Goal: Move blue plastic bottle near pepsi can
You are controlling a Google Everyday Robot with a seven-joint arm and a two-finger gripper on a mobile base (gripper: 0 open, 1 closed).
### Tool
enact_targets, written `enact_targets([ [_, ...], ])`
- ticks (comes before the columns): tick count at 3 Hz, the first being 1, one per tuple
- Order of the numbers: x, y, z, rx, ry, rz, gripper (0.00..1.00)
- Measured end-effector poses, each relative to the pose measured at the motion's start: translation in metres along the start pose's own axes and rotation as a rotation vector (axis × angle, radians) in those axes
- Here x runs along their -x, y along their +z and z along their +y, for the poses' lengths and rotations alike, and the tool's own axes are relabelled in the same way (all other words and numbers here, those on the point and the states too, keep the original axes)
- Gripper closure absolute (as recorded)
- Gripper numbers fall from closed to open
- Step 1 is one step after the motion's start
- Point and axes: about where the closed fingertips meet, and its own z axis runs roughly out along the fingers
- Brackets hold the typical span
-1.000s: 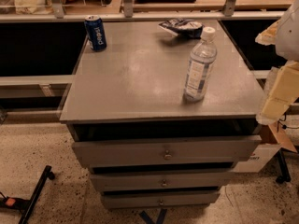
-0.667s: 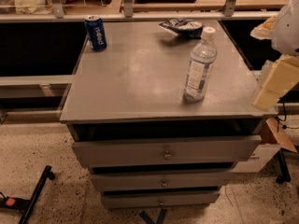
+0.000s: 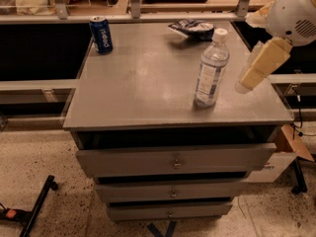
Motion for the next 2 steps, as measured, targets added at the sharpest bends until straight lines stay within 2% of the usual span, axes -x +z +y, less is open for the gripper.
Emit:
enact_targets([
  [1, 0.024, 0.019, -0.013, 0.028, 0.024, -0.111, 0.0],
  [2, 0.043, 0.036, -0.016, 0.054, 0.033, -0.177, 0.0],
])
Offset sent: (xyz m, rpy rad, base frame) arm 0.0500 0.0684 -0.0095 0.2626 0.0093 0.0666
